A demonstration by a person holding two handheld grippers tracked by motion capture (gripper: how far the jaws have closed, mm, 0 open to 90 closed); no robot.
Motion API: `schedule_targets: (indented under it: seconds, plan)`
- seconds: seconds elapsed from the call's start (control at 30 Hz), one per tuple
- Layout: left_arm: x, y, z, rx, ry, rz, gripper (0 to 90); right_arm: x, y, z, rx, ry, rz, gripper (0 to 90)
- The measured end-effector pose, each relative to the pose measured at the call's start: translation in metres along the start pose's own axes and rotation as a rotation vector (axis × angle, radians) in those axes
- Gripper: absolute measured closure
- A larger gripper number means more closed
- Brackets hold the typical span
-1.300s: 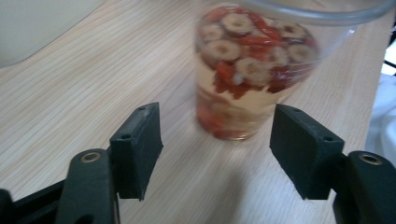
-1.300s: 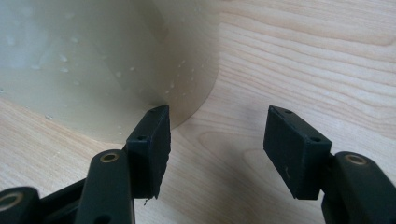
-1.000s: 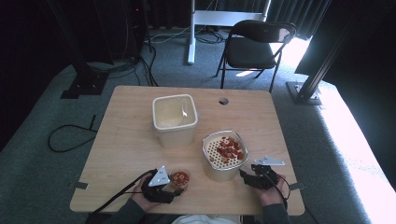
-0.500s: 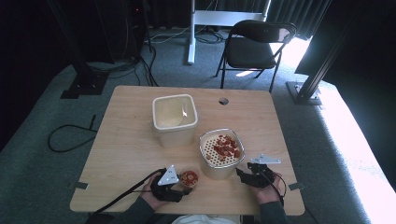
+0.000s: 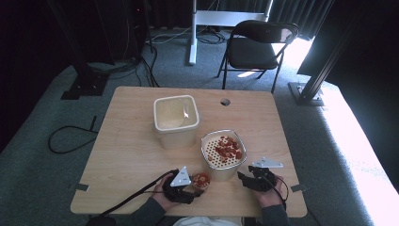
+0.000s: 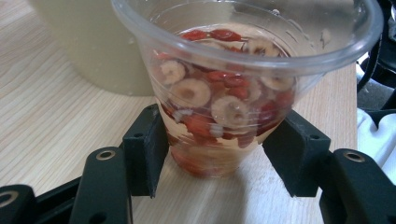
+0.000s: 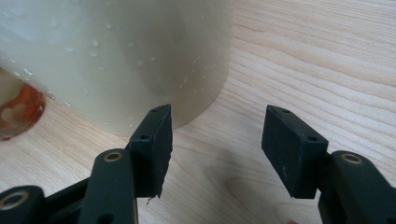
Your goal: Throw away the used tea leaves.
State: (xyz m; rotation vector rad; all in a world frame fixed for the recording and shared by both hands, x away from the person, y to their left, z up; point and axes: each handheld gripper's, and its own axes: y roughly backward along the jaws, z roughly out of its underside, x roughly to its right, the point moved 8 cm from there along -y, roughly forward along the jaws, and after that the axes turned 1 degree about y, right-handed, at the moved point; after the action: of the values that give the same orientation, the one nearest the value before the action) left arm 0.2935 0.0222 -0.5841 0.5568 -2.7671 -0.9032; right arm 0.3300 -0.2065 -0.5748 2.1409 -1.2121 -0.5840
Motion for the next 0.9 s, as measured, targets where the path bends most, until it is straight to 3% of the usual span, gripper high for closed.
schedule_targets:
  seconds: [0.3, 0.33, 0.43, 0.7, 0.9]
  plan:
    - [0.010, -0.013, -0.009, -0.007, -0.037, 0.026, 41.6, -0.002, 0.002, 0.000, 0.004, 0.017, -0.010, 42.6]
    - [0.016, -0.020, -0.015, -0.017, -0.061, 0.035, 41.2, -0.002, 0.003, 0.001, 0.007, 0.028, -0.007, 42.6]
    - [0.023, -0.029, -0.021, -0.018, -0.076, 0.057, 40.1, 0.000, 0.005, 0.003, 0.009, 0.027, -0.010, 42.4]
    - [0.031, -0.041, -0.029, 0.004, -0.059, 0.081, 38.1, 0.006, 0.010, 0.009, 0.014, 0.014, -0.006, 42.2]
    - [0.029, -0.031, -0.029, 0.033, -0.041, 0.084, 31.5, 0.005, 0.013, 0.014, 0.024, 0.011, -0.046, 40.5]
